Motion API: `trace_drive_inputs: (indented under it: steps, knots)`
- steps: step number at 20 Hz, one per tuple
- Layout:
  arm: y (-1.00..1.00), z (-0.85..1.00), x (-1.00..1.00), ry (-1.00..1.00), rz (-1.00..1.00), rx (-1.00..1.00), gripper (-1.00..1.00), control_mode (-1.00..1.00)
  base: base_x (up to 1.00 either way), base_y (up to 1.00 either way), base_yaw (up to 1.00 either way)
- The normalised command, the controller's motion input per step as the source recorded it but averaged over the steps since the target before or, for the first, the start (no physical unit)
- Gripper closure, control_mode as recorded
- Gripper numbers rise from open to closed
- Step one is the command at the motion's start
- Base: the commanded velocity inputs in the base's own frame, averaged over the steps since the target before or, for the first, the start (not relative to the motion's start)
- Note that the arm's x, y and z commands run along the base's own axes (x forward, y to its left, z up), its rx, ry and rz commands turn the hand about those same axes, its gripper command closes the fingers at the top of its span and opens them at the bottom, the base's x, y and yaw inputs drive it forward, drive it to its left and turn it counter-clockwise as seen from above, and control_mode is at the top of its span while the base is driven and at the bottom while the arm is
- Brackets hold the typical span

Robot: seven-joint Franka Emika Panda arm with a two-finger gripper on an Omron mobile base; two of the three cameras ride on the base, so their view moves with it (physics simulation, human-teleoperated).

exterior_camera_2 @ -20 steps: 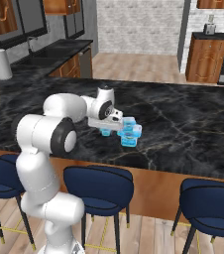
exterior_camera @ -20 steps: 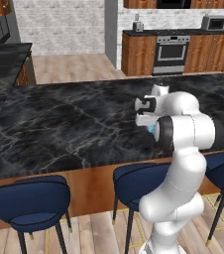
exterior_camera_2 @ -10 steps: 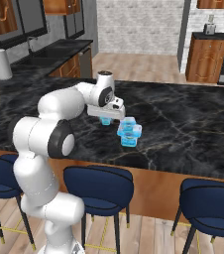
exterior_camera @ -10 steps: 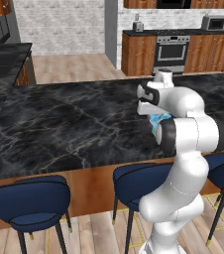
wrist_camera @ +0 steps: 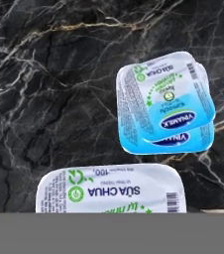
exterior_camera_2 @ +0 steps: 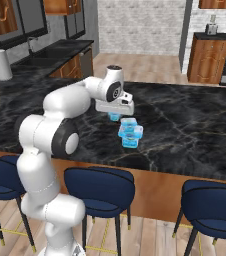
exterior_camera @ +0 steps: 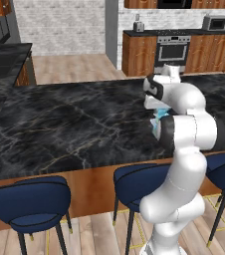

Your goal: Stack the yogurt containers by placing the smaller containers on top of the larger containers.

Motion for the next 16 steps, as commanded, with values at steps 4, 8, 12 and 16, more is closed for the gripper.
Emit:
trace_drive_inputs:
  steps: [4,8,12,16]
  knots:
    - [-0.27,0.11,0.26,0.00,0.00,0.00,1.00,-1.00,0.00,0.00,0.00]
    - [-0.24,0.09,0.24,0.00,0.00,0.00,1.00,-1.00,0.00,0.00,0.00]
    - [-0.17,0.02,0.25,0.00,0.00,0.00,1.00,-1.00,0.00,0.00,0.00]
    - [-0.12,0.06,0.31,0.00,0.00,0.00,1.00,-1.00,0.00,0.00,0.00]
